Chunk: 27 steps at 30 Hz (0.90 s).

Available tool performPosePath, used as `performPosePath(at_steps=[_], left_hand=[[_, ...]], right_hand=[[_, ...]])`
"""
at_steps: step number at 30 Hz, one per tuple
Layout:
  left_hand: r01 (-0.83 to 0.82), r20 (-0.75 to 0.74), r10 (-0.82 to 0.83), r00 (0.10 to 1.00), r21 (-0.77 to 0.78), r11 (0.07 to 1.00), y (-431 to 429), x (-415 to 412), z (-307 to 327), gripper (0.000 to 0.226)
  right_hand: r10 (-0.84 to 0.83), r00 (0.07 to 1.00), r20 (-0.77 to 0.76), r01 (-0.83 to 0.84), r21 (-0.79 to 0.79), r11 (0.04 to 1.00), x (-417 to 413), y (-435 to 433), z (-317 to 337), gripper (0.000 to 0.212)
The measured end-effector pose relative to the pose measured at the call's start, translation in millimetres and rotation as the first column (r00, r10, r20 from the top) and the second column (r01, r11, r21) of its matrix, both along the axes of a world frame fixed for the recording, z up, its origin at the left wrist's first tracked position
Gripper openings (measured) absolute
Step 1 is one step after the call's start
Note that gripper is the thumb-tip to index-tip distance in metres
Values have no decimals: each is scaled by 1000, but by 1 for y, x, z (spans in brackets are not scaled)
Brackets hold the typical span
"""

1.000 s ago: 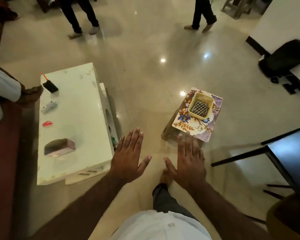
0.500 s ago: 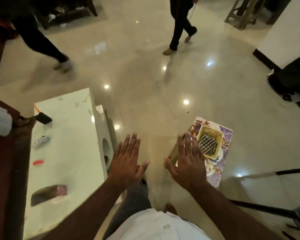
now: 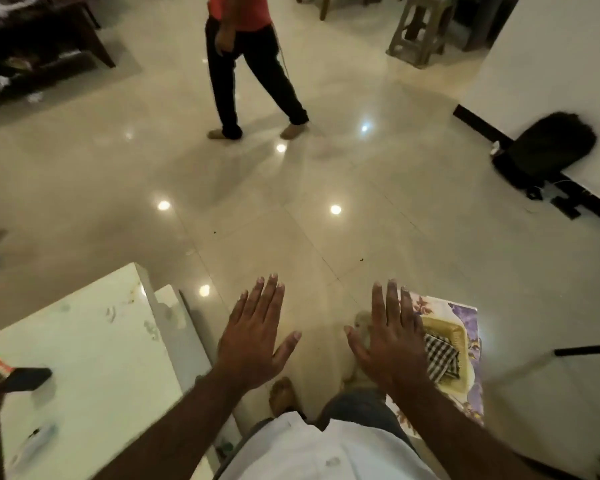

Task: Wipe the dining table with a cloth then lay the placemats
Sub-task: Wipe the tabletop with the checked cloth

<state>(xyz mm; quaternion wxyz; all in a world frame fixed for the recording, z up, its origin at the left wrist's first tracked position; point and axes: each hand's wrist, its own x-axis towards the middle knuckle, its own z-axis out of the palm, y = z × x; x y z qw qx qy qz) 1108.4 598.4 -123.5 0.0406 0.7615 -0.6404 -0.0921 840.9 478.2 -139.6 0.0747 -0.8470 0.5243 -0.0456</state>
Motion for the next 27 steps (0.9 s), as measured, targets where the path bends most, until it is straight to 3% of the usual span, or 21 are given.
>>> performPosePath(at_steps=[12, 20, 27], left_hand=[[277, 28, -277, 961, 6, 961, -239, 56, -17, 92], [422, 96, -422, 901, 25, 906, -427, 28, -3, 93], [593, 130, -592, 795, 39, 804, -578, -29, 6, 93]], right_hand=[[-269, 960, 77, 272, -38, 961, 31, -155, -27, 102], [-338, 932, 130, 347, -52, 936, 21, -302, -17, 102], [-536, 829, 160, 553, -98, 827, -21, -415, -1, 105]])
